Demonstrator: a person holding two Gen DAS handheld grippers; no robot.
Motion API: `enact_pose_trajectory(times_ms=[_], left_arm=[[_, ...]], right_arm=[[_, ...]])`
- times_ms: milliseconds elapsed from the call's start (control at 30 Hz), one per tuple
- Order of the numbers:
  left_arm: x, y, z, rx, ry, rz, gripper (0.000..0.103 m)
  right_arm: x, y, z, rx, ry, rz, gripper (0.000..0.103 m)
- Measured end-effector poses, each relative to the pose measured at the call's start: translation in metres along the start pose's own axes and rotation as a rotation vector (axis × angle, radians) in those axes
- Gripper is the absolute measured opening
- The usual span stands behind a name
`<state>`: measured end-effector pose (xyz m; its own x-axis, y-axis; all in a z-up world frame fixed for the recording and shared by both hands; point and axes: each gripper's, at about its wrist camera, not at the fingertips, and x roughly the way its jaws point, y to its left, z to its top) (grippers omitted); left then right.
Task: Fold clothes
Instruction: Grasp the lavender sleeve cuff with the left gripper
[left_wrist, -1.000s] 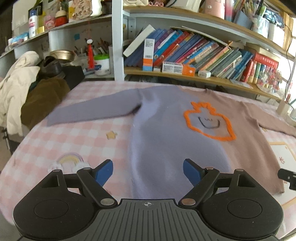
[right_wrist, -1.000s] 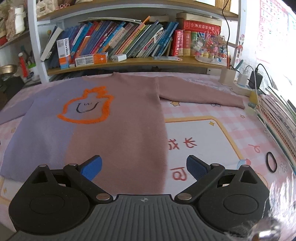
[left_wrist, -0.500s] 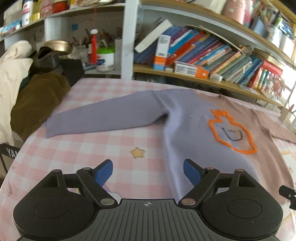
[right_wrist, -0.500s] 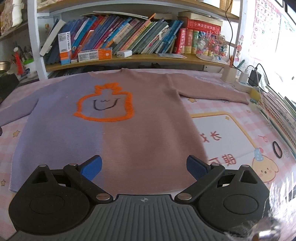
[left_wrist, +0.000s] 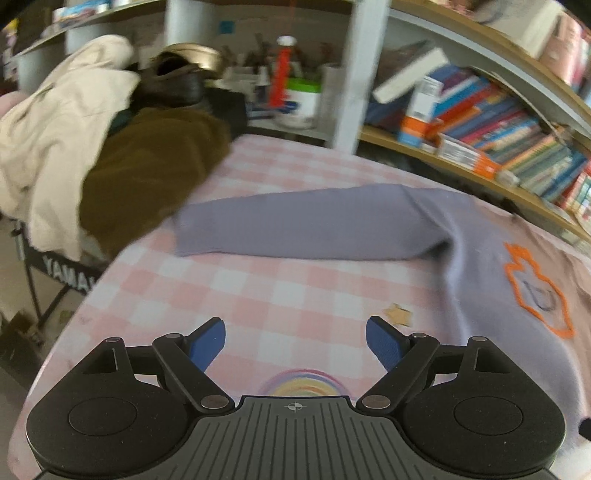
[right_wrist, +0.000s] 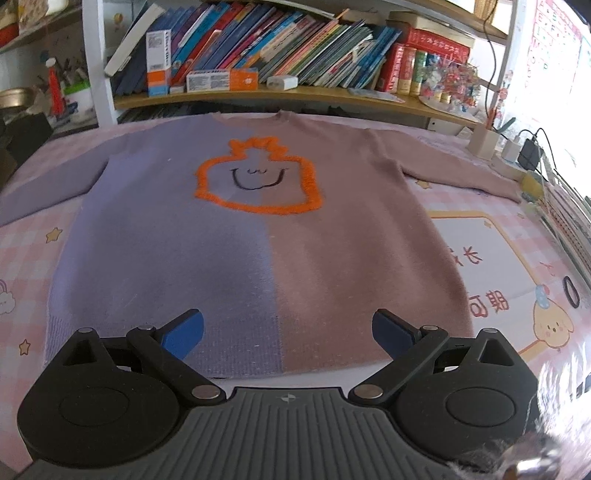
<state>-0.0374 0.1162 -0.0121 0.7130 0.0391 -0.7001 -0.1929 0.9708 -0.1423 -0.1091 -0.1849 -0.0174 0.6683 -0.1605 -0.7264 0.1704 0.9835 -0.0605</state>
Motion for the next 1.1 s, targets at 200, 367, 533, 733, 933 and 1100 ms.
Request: enact_pose_trajectory(times_ms=[200,367,533,733,933,1100], left_arm=[[0.013,0.034,0.010,-0.087,-0.076,0.019,0.059],[0.041,0.058,0.021,-0.231,-0.060,0.030,0.042],[0.060,0.071,0.031,-0.307,-0.071,0.079,0.042],[0.075,0.075,0.038,-0.380,-0.093,0.063,0.040],[0.083,0.067,0.041,-0.481,-0.088,-0.024,0.038],[0.087,0.065,0.041,-0.530,-0.088,-0.052,0.036]], right_arm=[[0.005,0.010,0.003,-0.038,0.012,0.004,0.098],[0.005,0.007,0.006,-0.049,0.011,-0.024,0.098],[0.007,-0.001,0.007,-0.037,0.028,-0.066,0.098],[0.006,-0.003,0.008,-0.048,0.042,-0.095,0.098],[0.006,-0.005,0.009,-0.050,0.052,-0.117,0.098],[0.006,-0.004,0.011,-0.054,0.057,-0.122,0.098]])
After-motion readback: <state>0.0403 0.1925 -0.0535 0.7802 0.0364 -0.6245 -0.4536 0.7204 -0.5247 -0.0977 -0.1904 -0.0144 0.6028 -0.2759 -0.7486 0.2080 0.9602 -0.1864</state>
